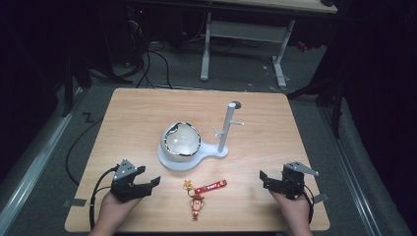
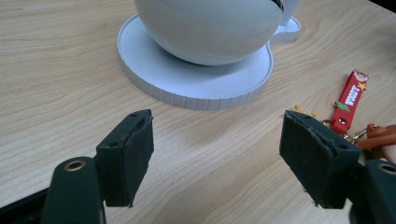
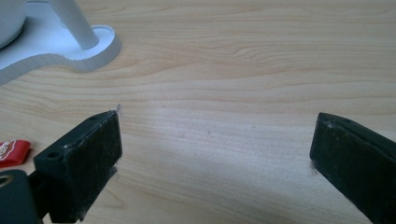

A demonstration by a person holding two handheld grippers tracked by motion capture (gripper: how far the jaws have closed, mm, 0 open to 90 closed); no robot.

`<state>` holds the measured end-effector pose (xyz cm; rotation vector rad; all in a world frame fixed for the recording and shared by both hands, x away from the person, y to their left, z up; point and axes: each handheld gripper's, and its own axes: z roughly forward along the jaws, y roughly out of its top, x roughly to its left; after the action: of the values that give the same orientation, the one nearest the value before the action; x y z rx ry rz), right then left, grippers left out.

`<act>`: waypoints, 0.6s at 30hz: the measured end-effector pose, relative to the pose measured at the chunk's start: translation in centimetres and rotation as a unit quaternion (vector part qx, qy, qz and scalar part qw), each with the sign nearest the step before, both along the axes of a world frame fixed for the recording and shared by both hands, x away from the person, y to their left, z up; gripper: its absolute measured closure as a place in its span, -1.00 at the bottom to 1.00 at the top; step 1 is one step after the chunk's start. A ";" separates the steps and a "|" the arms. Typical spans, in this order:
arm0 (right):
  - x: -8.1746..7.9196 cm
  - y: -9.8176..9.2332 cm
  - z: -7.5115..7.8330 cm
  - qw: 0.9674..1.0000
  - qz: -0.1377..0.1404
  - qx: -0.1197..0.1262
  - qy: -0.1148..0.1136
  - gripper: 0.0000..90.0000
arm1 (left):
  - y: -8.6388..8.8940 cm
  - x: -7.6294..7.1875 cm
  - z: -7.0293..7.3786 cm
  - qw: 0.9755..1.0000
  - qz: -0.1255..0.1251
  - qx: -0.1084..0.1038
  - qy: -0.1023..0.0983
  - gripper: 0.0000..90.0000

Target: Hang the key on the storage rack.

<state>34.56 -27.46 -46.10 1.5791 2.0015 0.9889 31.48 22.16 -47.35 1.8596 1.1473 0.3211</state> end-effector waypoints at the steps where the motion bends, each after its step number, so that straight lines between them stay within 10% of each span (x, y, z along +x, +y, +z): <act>1: 0.0 0.0 0.0 1.000 0.000 0.000 0.000 -0.95 | 0.0 0.1 0.0 1.000 0.000 -0.001 0.000 -0.41; 14: -0.1 1.1 0.0 0.999 0.043 -0.023 0.022 -0.79 | -0.1 0.2 -0.1 1.000 -0.005 0.001 0.011 -0.41; 18: 0.5 2.2 1.1 0.988 0.078 -0.084 0.106 -0.59 | 0.0 -0.1 0.0 1.000 -0.007 0.006 0.009 -0.39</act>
<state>35.05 -25.27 -45.02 1.5092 2.3159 0.7089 31.36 22.12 -47.35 1.8833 1.1461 0.3036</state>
